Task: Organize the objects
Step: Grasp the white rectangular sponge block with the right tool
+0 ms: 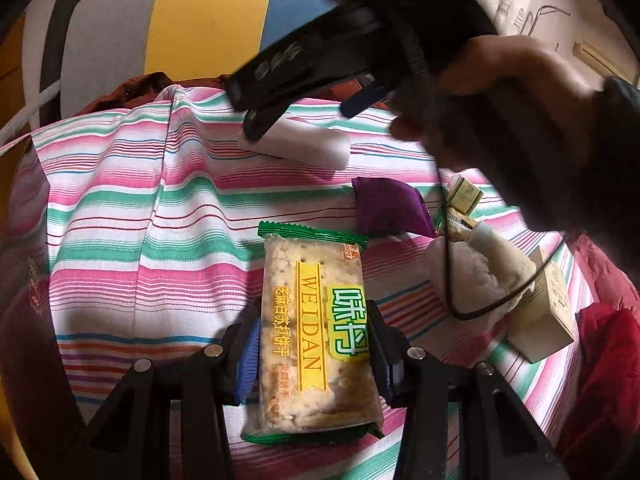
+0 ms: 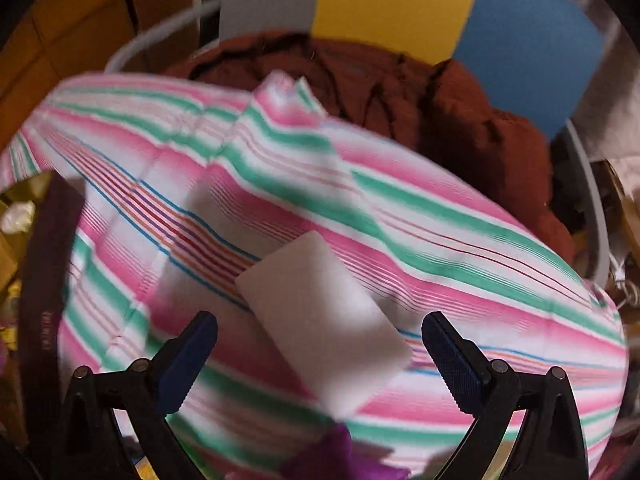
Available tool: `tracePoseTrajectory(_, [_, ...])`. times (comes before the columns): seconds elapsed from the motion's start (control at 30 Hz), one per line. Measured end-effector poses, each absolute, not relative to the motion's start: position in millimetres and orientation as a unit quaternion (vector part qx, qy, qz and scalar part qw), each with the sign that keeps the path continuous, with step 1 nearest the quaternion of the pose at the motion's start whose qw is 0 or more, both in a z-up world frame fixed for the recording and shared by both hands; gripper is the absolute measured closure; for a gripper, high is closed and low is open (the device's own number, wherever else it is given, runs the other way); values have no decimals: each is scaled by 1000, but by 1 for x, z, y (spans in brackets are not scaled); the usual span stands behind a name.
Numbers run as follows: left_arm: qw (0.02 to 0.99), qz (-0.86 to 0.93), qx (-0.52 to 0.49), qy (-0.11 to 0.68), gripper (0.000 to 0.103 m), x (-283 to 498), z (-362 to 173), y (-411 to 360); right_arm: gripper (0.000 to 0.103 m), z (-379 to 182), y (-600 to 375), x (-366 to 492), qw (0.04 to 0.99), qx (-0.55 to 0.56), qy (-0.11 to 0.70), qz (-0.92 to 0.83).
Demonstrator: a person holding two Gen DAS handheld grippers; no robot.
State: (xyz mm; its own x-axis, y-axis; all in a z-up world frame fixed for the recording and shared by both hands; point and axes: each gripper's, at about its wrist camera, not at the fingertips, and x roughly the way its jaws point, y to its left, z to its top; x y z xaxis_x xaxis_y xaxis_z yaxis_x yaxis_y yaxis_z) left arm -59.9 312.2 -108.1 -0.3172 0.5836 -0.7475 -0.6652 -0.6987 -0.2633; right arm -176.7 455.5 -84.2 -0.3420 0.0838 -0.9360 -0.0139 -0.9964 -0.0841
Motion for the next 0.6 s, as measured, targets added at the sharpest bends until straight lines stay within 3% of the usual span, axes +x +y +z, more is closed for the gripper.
tracePoseTrajectory(0.13, [385,811,-437,48,57,-59,-109,313,4,-103,463,-185,45,-590,-20,806])
tracePoseTrajectory(0.2, [385,812,-437,47,57,-59,-109,313,23,-103,465,-179,35,-590,-7,807])
tracePoseTrajectory(0.27, [385,812,-435,51,57,-59,-109,314,30,-97,464,-168,36,-584,-7,811])
tracePoseTrajectory(0.6, [376,819,-426,75,57,-53,-108,318,31,-40,462,-72,71,-512,63,854])
